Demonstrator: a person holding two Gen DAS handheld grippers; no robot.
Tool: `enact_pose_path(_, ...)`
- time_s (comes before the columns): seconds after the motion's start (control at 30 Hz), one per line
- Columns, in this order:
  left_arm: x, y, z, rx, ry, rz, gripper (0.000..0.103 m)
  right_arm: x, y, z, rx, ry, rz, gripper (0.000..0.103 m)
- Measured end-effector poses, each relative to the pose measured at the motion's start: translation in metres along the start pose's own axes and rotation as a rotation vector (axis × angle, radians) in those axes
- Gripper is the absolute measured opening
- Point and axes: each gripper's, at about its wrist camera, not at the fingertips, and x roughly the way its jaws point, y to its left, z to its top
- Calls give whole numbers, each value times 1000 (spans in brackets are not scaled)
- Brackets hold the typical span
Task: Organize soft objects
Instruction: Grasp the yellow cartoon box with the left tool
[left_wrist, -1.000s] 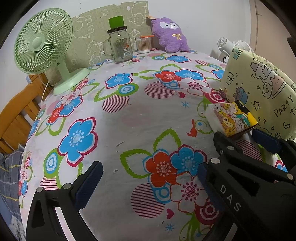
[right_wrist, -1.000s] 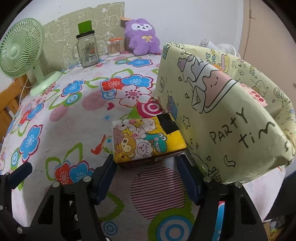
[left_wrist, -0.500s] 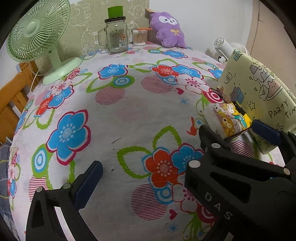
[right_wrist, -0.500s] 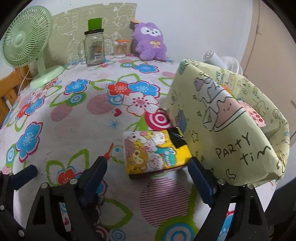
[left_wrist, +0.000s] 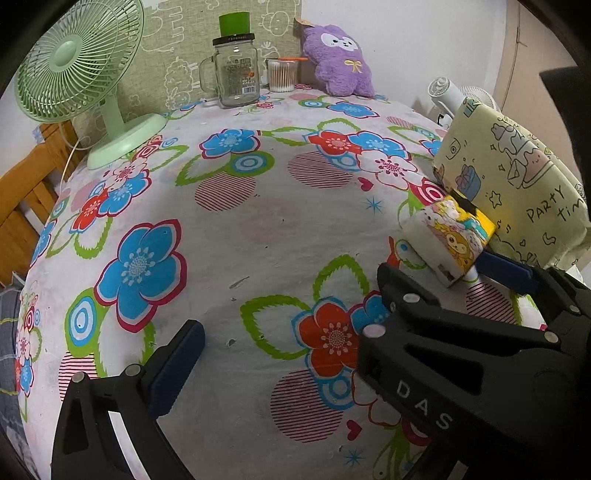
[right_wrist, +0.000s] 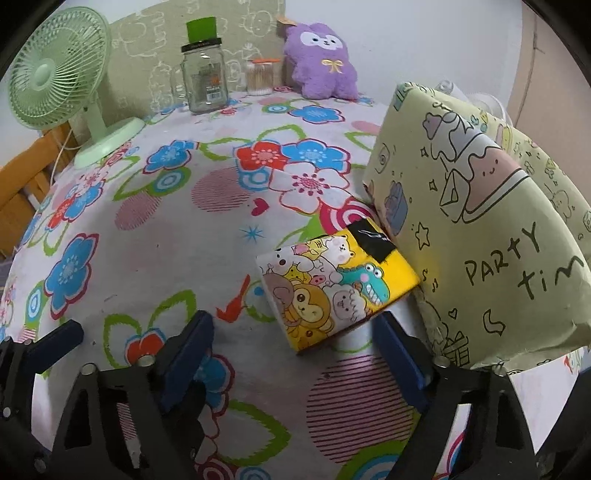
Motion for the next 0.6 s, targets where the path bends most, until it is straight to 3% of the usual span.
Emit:
enact_pose_path(0.33,-3,7,-5,-20,3,16,103,-5,14,3,-81,-35,54,32)
enact_pose_path(0.43,-3,9,-6,-26,5,17,103,-6,18,3,-101,-33,58,26)
enact_pose_path(0.6,-1,9,1,-20,18,24,102,-5,18,8,-112,-13,68,27)
